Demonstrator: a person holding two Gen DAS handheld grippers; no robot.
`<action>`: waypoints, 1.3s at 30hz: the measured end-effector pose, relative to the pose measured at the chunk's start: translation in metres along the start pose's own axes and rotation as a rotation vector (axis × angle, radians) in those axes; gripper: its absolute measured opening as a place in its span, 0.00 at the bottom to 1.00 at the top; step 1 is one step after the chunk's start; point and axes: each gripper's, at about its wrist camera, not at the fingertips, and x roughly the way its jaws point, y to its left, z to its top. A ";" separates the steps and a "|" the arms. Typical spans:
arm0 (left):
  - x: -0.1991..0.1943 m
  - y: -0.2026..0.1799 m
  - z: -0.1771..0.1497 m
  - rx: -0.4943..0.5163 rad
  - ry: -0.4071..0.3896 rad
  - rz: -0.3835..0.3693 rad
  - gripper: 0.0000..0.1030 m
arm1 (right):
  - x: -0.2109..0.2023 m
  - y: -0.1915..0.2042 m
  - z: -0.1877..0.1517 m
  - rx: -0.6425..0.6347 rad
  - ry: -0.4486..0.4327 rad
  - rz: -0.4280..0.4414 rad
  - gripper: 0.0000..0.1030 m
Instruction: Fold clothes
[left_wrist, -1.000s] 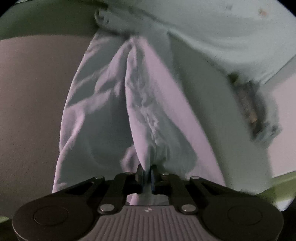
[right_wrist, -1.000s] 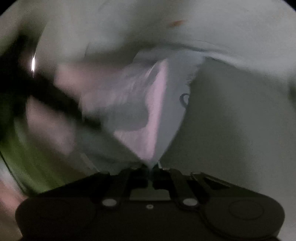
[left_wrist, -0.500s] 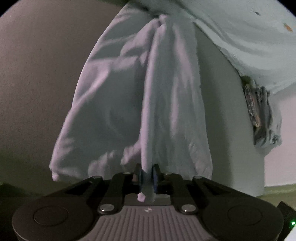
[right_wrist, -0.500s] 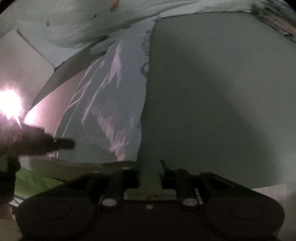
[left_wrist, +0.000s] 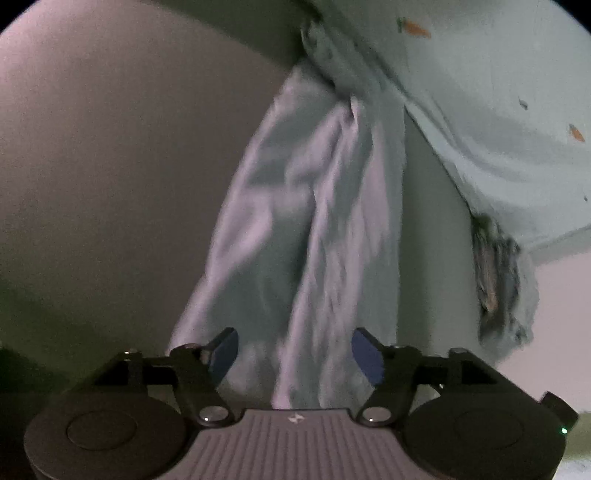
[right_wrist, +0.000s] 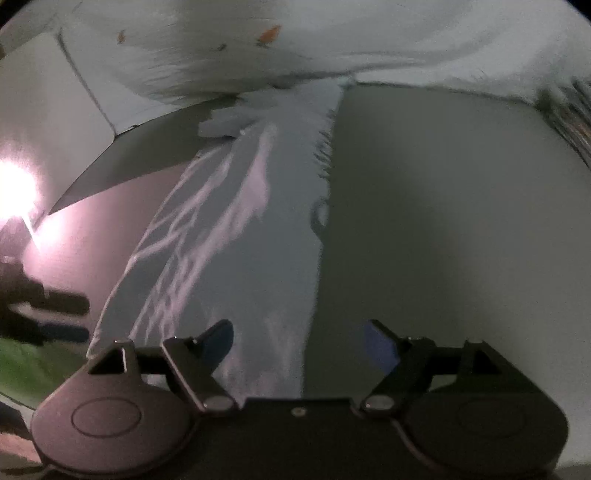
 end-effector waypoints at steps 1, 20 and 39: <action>0.000 0.000 0.008 0.001 -0.019 0.012 0.72 | 0.006 0.005 0.008 -0.021 -0.005 0.002 0.78; 0.026 0.047 0.203 -0.069 -0.161 0.079 0.84 | 0.218 0.155 0.228 -0.523 -0.145 -0.058 0.82; 0.077 0.026 0.306 0.007 -0.184 0.079 0.89 | 0.267 0.035 0.323 0.266 -0.239 0.245 0.03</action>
